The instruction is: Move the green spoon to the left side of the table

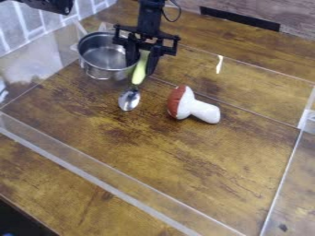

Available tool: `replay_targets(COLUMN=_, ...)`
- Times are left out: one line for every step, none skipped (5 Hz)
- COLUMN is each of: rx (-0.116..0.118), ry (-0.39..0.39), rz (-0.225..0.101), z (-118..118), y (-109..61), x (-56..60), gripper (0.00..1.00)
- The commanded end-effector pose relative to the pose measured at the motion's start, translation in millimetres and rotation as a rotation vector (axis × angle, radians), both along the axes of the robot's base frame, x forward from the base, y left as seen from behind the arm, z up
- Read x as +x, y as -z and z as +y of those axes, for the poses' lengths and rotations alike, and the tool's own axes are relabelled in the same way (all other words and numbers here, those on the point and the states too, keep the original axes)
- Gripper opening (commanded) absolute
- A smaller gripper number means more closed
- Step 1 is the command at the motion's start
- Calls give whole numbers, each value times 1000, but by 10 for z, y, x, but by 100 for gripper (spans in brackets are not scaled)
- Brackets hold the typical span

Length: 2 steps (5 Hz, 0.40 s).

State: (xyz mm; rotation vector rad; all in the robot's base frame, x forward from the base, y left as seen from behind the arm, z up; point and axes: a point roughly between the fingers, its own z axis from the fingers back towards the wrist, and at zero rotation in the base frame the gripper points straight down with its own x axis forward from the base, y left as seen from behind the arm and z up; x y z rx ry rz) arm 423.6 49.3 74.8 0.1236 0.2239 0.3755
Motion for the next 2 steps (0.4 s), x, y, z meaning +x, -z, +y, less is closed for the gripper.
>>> replay_targets(rx=29, ry=-50, rz=-155, z=162, y=-752, x=-32, gripper=0)
replay_targets(rx=28, ry=-59, rz=-147, z=76, y=-693, x=-59, gripper=0)
